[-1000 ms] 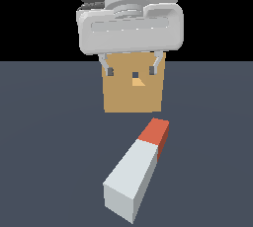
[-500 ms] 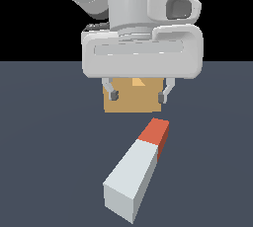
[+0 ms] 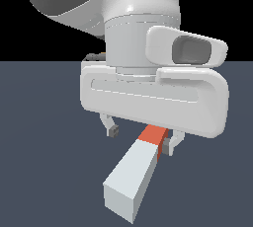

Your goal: Insert the peg into the horizontal hole in a box.

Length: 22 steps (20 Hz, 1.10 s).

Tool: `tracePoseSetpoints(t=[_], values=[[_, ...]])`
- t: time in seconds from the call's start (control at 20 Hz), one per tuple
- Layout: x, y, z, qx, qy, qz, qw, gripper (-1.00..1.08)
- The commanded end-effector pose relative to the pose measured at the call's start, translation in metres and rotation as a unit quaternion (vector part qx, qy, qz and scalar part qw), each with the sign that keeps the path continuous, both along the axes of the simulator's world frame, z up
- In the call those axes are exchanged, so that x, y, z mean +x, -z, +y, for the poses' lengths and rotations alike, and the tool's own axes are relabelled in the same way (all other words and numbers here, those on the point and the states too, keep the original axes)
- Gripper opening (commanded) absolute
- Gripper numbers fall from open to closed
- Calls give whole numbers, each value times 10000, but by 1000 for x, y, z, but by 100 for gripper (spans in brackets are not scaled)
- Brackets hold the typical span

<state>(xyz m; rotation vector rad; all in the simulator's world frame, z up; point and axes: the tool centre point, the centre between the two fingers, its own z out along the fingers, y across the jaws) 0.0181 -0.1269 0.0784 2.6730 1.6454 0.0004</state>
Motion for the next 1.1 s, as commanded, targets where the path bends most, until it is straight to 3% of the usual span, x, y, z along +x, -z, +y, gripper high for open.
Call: tracePoseSetpoints(t=[0.0,1.0,1.05], values=[[0,5,-6,6,120,5,9999,100],[-1,56,-7,11,146,9,9999,100],[-1,56,-7,11,146,9,9999,-100]])
